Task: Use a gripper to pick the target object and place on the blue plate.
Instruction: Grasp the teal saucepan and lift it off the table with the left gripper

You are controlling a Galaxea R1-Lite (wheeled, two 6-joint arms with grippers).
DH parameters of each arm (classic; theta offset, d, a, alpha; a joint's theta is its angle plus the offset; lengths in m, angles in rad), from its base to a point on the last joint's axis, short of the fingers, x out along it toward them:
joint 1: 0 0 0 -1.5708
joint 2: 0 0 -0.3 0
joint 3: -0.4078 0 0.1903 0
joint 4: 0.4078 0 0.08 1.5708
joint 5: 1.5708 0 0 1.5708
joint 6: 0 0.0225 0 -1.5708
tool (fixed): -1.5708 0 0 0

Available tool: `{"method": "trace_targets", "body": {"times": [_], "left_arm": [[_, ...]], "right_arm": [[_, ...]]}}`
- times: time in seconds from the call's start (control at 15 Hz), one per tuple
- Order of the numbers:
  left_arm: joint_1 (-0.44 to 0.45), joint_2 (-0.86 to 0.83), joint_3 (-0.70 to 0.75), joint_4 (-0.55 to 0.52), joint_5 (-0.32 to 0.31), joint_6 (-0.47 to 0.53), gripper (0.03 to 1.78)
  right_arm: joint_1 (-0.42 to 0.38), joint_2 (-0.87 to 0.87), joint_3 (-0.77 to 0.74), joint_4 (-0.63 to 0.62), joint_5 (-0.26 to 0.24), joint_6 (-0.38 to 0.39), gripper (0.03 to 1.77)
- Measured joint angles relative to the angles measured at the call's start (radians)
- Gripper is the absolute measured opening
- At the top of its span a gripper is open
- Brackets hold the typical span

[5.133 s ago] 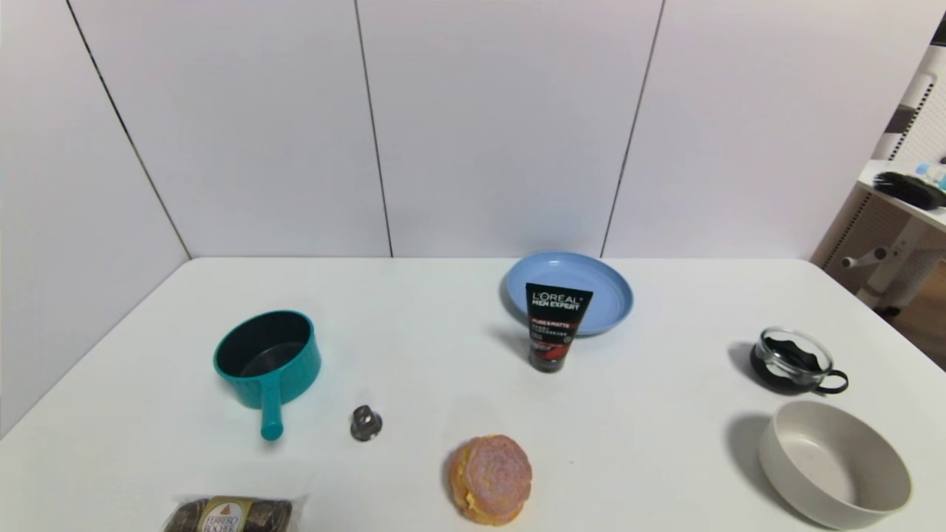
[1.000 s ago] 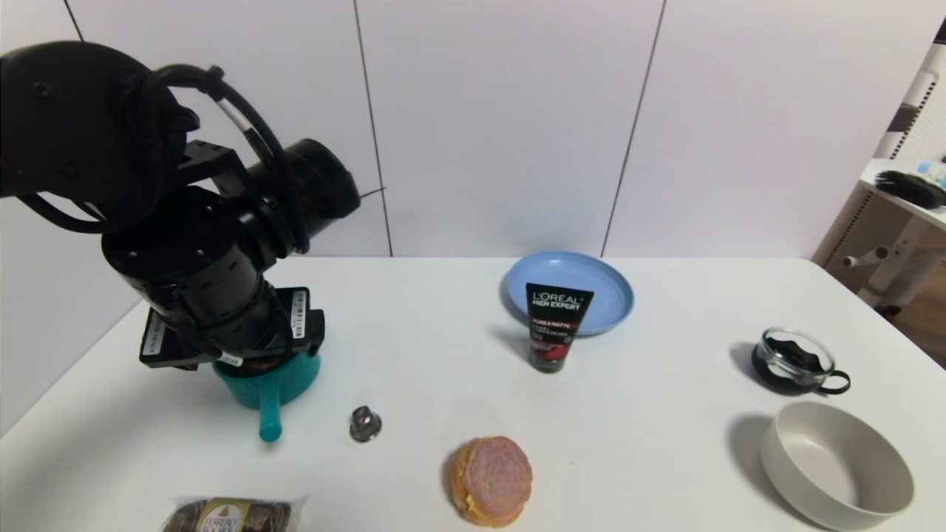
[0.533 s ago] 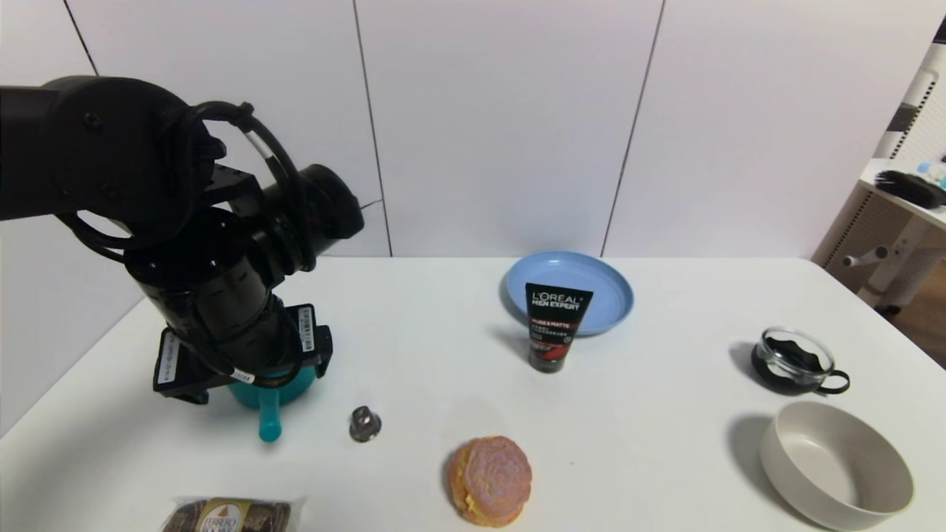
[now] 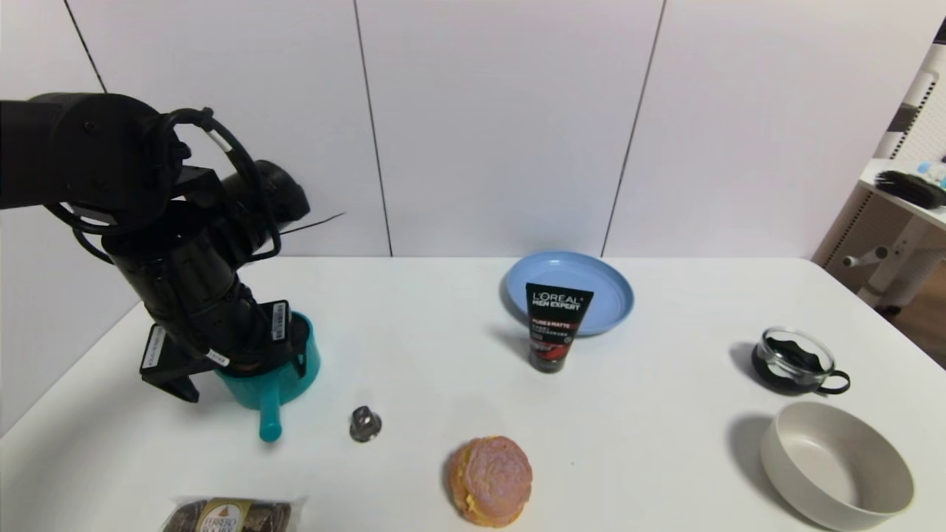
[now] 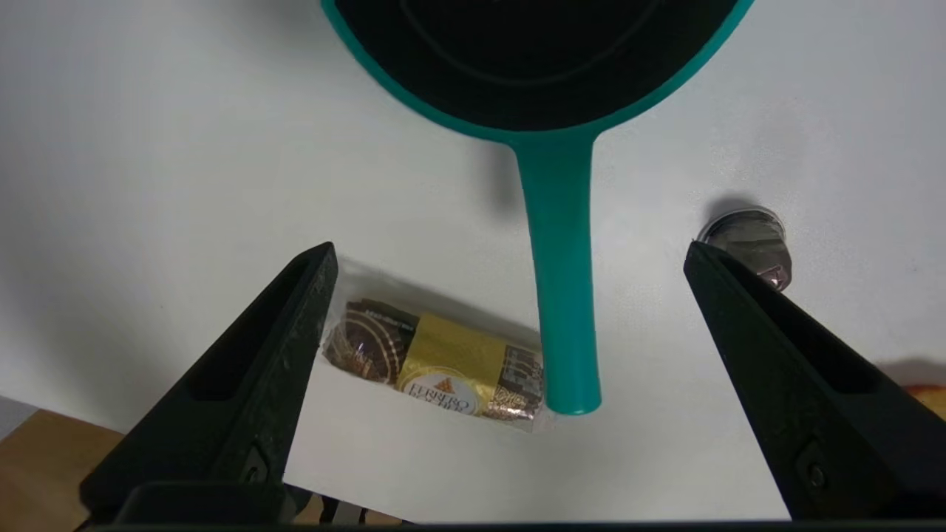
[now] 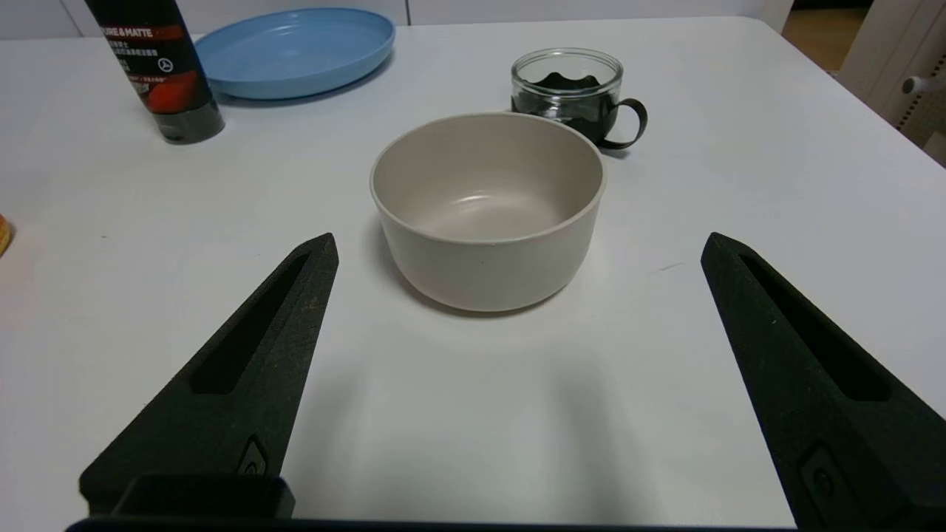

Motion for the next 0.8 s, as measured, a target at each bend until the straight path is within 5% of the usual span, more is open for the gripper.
{"method": "trace_targets", "body": {"times": [0.27,0.8], "left_arm": [[0.035,0.020,0.044,-0.081,-0.095,0.034,1.69],[0.040,0.070,0.050,-0.116,-0.091,0.008,1.69]], "right_arm": [[0.000,0.000,0.000,0.000,0.000,0.000,1.70],[0.000,0.000,0.000,0.000,0.000,0.000,1.70]]}}
